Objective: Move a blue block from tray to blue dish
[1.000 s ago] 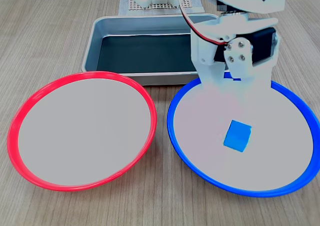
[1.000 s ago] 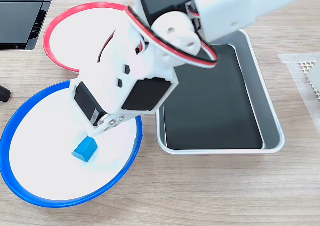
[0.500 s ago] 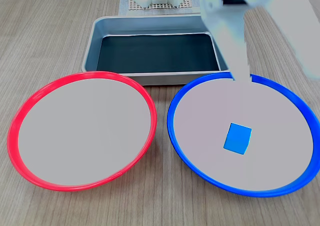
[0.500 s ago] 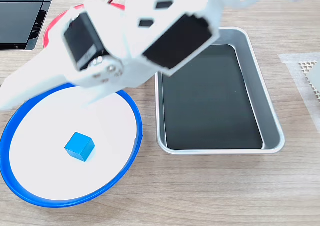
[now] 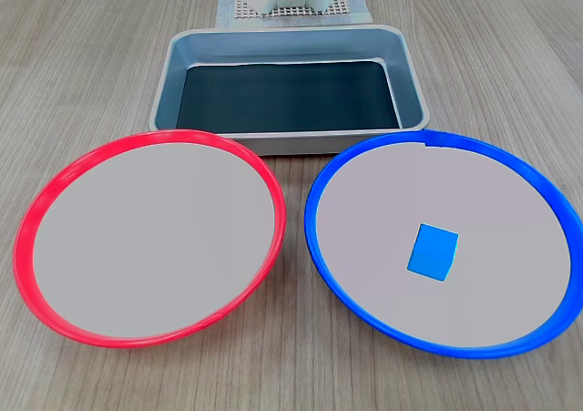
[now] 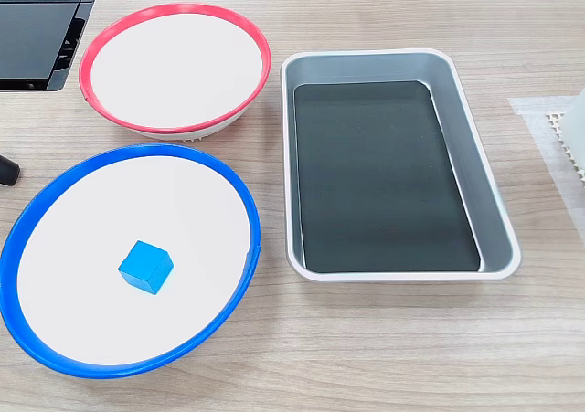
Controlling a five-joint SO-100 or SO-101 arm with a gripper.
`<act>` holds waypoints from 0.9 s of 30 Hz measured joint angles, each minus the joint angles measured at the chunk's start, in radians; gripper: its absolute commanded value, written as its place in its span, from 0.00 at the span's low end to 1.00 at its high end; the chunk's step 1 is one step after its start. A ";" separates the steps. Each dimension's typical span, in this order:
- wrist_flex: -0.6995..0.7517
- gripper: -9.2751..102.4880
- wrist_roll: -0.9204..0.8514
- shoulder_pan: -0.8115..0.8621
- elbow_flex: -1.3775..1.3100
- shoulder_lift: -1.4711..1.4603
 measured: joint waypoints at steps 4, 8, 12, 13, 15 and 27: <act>0.120 0.08 0.026 0.034 0.186 0.245; 0.290 0.08 -0.029 0.000 0.367 0.399; 0.397 0.08 -0.109 -0.008 0.551 0.561; 0.411 0.08 -0.120 -0.008 0.577 0.589; 0.417 0.08 -0.135 -0.009 0.629 0.615; 0.345 0.08 -0.186 -0.031 0.784 0.618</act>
